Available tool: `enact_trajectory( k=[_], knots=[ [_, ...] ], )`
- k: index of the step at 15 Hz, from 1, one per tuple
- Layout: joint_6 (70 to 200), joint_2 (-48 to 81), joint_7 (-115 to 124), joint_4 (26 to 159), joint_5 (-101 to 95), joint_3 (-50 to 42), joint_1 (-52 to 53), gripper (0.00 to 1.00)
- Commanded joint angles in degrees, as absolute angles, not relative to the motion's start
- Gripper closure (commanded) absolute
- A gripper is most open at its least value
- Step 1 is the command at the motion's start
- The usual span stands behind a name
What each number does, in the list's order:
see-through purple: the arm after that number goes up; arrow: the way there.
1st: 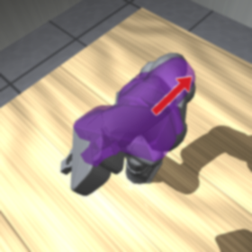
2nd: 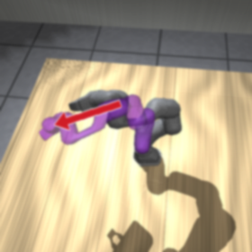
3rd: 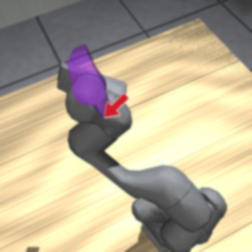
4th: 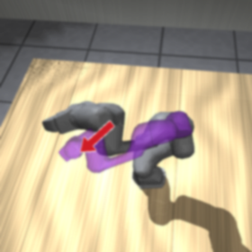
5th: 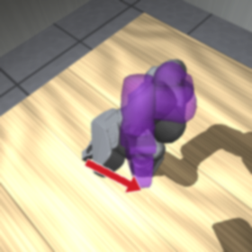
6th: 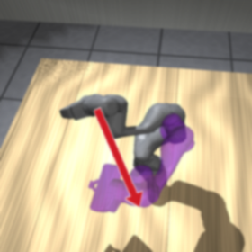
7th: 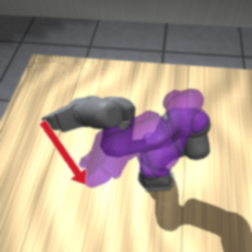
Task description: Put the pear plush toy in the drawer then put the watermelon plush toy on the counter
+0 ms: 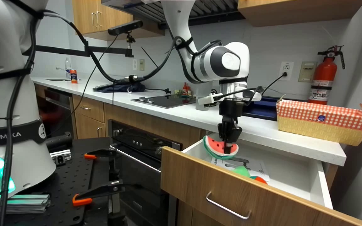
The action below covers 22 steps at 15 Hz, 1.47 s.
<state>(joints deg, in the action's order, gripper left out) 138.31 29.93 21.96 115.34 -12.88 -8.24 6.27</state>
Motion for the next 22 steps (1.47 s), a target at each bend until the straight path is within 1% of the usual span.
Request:
enact_trajectory(
  k=[1, 5, 10, 15, 22],
  knots=[
    [135.07, 24.00, 20.05, 118.83, -11.56, -7.66, 5.26, 0.98],
    [134.35, 21.25, 20.55, 118.13, -10.71, -6.87, 4.83, 0.98],
    [134.28, 20.32, 21.23, 114.16, -7.13, -4.72, 5.28, 0.98],
    [135.31, 22.52, 22.75, 108.94, -4.97, -2.36, 6.53, 0.98],
    [136.22, 28.26, 27.10, 103.15, -6.83, -2.79, 9.23, 0.98]
  ],
)
